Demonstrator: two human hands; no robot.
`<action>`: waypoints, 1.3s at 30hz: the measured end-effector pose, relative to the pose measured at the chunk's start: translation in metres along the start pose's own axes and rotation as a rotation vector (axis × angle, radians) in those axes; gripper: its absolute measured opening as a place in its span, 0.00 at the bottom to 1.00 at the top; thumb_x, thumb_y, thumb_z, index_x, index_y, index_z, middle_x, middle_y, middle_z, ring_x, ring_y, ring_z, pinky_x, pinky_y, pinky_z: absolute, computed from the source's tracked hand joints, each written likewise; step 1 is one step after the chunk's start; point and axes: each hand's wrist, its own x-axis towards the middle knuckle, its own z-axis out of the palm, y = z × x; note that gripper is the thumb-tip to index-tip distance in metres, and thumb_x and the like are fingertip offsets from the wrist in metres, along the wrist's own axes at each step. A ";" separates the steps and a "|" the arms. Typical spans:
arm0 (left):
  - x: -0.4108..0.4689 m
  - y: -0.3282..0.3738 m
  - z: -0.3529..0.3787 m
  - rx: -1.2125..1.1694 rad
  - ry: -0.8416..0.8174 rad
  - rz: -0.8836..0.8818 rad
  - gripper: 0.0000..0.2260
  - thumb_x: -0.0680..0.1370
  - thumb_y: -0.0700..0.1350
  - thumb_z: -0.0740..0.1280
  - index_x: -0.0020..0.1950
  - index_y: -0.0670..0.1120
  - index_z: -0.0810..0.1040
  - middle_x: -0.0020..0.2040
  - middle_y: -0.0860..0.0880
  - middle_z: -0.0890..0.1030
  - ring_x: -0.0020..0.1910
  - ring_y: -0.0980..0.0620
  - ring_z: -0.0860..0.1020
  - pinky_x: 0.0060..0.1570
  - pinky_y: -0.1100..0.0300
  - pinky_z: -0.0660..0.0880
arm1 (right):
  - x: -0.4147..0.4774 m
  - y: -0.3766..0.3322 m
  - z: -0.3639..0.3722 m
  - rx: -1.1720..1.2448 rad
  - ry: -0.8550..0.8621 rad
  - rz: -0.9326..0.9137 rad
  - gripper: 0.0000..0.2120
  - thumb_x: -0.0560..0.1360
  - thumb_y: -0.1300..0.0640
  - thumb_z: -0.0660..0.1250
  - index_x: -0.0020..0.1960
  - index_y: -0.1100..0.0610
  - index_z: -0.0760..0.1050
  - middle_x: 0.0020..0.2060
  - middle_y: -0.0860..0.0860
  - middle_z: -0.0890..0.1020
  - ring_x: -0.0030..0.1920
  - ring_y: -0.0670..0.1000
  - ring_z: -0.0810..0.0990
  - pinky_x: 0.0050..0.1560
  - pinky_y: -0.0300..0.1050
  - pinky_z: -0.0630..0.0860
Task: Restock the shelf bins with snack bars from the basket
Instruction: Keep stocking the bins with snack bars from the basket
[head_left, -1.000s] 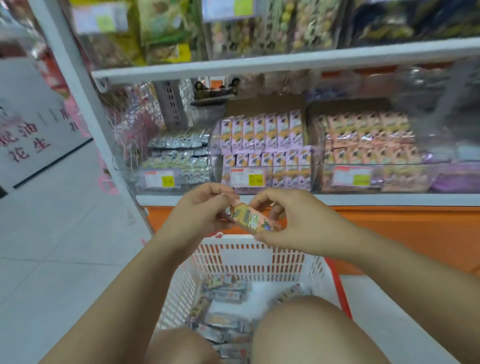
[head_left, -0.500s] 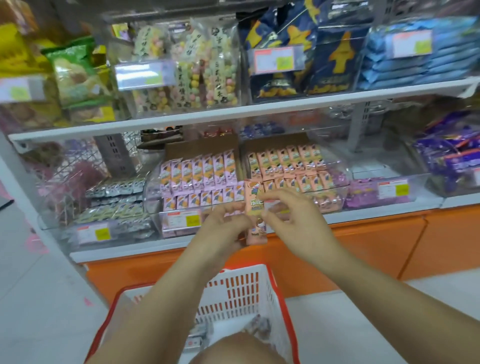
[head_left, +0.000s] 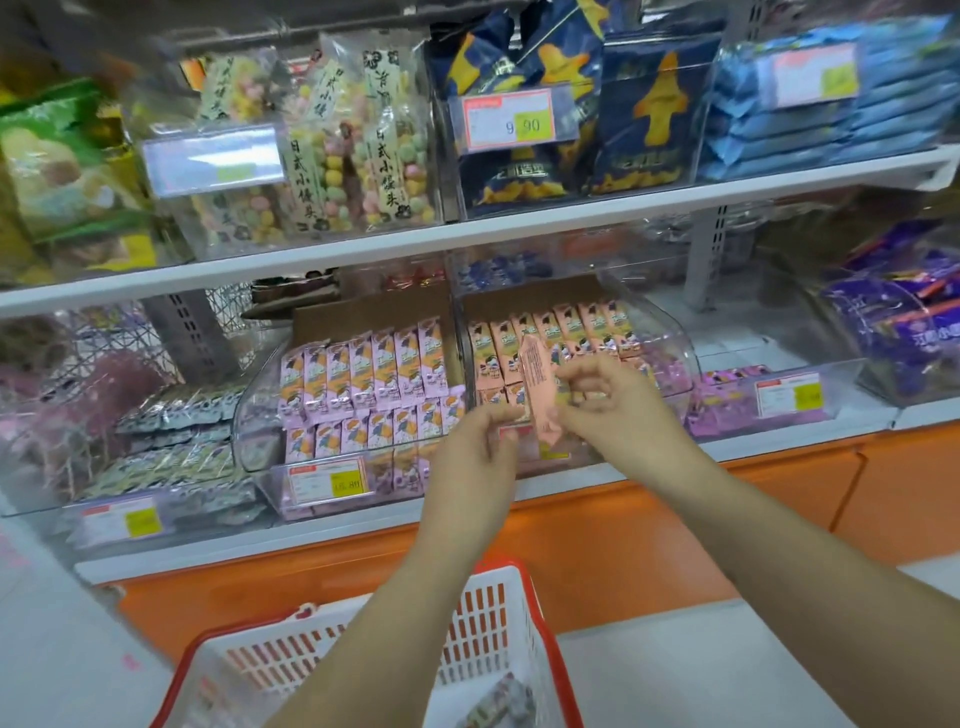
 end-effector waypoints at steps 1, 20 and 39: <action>0.003 -0.009 0.001 0.149 0.056 0.065 0.14 0.81 0.42 0.59 0.65 0.53 0.73 0.59 0.59 0.73 0.59 0.61 0.70 0.58 0.65 0.68 | 0.011 0.000 0.005 -0.040 0.030 -0.015 0.13 0.74 0.63 0.69 0.56 0.51 0.74 0.53 0.47 0.78 0.45 0.46 0.80 0.43 0.41 0.79; 0.004 -0.059 0.008 0.721 -0.172 0.032 0.27 0.82 0.50 0.57 0.78 0.57 0.48 0.77 0.55 0.36 0.76 0.49 0.34 0.72 0.41 0.40 | 0.065 0.020 0.054 -0.649 -0.193 -0.073 0.12 0.79 0.58 0.59 0.57 0.52 0.79 0.57 0.49 0.81 0.54 0.53 0.78 0.52 0.48 0.76; -0.060 -0.138 -0.100 0.716 -0.389 0.131 0.13 0.81 0.46 0.58 0.63 0.55 0.76 0.59 0.56 0.80 0.57 0.53 0.77 0.51 0.59 0.73 | -0.053 0.028 0.150 -0.541 -0.462 -0.300 0.10 0.77 0.57 0.63 0.54 0.52 0.80 0.50 0.48 0.84 0.49 0.49 0.80 0.52 0.49 0.77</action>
